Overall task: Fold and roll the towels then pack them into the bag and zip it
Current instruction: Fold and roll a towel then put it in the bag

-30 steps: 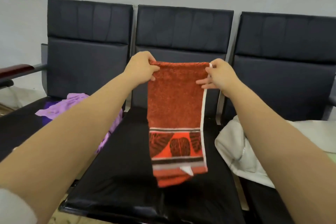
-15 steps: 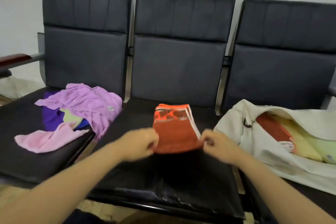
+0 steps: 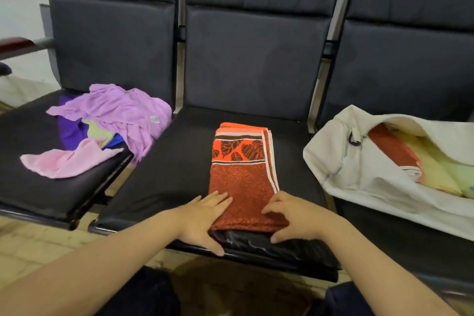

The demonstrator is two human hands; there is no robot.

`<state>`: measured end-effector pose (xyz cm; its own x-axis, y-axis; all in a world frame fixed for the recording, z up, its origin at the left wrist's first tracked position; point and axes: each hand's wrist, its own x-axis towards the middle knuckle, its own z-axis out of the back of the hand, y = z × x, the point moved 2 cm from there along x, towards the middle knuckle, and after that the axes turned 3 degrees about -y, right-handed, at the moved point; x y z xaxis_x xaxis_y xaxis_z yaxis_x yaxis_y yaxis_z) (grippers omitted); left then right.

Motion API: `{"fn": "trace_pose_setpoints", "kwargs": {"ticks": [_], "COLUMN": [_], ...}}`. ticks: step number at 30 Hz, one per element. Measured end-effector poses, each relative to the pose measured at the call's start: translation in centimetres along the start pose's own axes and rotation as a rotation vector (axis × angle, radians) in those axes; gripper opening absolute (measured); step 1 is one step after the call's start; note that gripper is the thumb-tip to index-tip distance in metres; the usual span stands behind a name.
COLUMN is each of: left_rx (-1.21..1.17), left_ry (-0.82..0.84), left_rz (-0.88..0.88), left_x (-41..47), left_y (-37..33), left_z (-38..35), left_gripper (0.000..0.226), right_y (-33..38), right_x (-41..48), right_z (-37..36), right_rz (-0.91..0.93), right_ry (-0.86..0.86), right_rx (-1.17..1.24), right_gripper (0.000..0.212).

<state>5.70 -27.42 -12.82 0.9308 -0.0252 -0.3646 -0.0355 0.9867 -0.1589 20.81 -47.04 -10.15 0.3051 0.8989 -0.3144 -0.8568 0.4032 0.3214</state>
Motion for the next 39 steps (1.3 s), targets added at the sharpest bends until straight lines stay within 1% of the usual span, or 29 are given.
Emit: {"fn": "trace_pose_setpoints", "kwargs": {"ticks": [2,3,5,6,8,9,10,12,13,15,16,19,21,22,23,24,25,26,27,28,30,31,32,33,37,38,39], "left_rx": [-0.003,0.025,0.072,0.060,-0.032,-0.121,-0.235,-0.501,-0.614,-0.739,-0.749,-0.656,-0.574,-0.483,-0.355,-0.273,-0.207,-0.217,-0.243,-0.276,-0.327,-0.343,-0.344,-0.336,-0.353,-0.389,-0.453], "left_ry": [-0.055,-0.116,-0.325,-0.409,-0.546,-0.598,-0.620,-0.625,-0.623,-0.627,-0.631,-0.605,-0.647,-0.691,-0.714,-0.689,-0.640,-0.561,-0.532,-0.510,-0.453,-0.432,-0.413,-0.414,-0.478,-0.499,-0.518], "left_rz": [-0.017,-0.043,-0.146,-0.198,-0.266,-0.255,-0.200,-0.036,0.026,0.118,0.156,0.257,0.262,0.200,0.099,0.006,-0.072,-0.100,-0.114,-0.115,-0.137,-0.146,-0.142,-0.131,0.022,0.056,0.086], "left_x": [-0.3,-0.4,-0.7,-0.8,-0.8,-0.8,-0.8,-0.6,-0.2,0.6,1.1,2.3,2.6,2.5,2.5,2.5,2.6,2.5,2.4,2.1,1.5,1.3,1.1,1.0,0.8,0.9,0.9], "left_y": [0.2,0.4,0.6,0.7,0.9,1.1,1.3,2.0,2.4,3.0,3.2,3.6,3.2,3.0,2.7,2.3,2.2,2.1,2.1,2.5,3.2,3.6,3.9,4.2,4.3,4.1,4.0], "left_z": [-0.4,-0.5,-0.7,-0.8,-0.8,-0.6,-0.1,0.7,1.0,1.1,1.0,0.3,0.5,0.8,1.1,1.3,1.4,1.3,1.0,1.0,0.9,0.8,0.8,0.9,0.8,0.9,0.9], "left_gripper": [0.124,0.118,0.104,0.095,0.065,0.051,0.044,0.033,0.024,0.010,0.011,0.026,0.032,0.031,0.023,0.011,0.004,0.015,0.024,0.032,0.045,0.047,0.046,0.043,0.034,0.030,0.020], "right_y": [-0.4,-0.4,0.1,0.4,0.6,0.5,0.2,-0.2,-0.4,-0.9,-1.2,-1.7,-1.6,-1.4,-1.4,-1.1,-1.0,-0.9,-1.0,-1.1,-1.5,-1.7,-1.8,-1.8,-1.5,-1.4,-1.4], "right_x": [-0.3,-0.5,-0.7,-0.7,-0.6,-0.6,-0.5,-0.2,0.0,0.6,0.9,2.0,2.6,2.8,2.9,2.9,2.9,2.9,2.7,2.4,2.0,1.9,1.9,1.8,2.0,2.0,2.0], "right_z": [0.2,0.1,-0.2,-0.4,-0.5,-0.3,-0.2,0.0,0.1,0.1,-0.1,-0.8,-1.0,-1.1,-1.0,-0.8,-0.7,-0.7,-0.7,-0.6,-0.5,-0.5,-0.5,-0.4,-0.3,-0.2,-0.1], "right_rz": [0.001,0.002,0.023,0.033,0.037,0.027,0.009,-0.032,-0.051,-0.088,-0.103,-0.143,-0.167,-0.170,-0.139,-0.061,0.037,0.121,0.151,0.145,0.092,0.079,0.072,0.056,-0.043,-0.064,-0.081], "right_ry": [-0.054,-0.083,-0.159,-0.195,-0.249,-0.269,-0.282,-0.302,-0.316,-0.357,-0.376,-0.403,-0.425,-0.460,-0.511,-0.556,-0.569,-0.527,-0.447,-0.343,-0.164,-0.129,-0.136,-0.163,-0.233,-0.239,-0.250], "right_rx": [-0.036,-0.091,-0.200,-0.224,-0.194,-0.125,-0.029,0.145,0.208,0.279,0.280,0.241,0.188,0.147,0.079,0.001,-0.056,-0.050,0.018,0.111,0.198,0.186,0.184,0.183,0.245,0.291,0.329], "right_gripper": [0.062,0.054,0.036,0.030,0.024,0.022,0.021,0.018,0.016,0.013,0.013,0.008,0.015,0.020,0.023,0.022,0.019,0.014,0.012,0.015,0.034,0.040,0.042,0.039,0.018,0.016,0.016]}}
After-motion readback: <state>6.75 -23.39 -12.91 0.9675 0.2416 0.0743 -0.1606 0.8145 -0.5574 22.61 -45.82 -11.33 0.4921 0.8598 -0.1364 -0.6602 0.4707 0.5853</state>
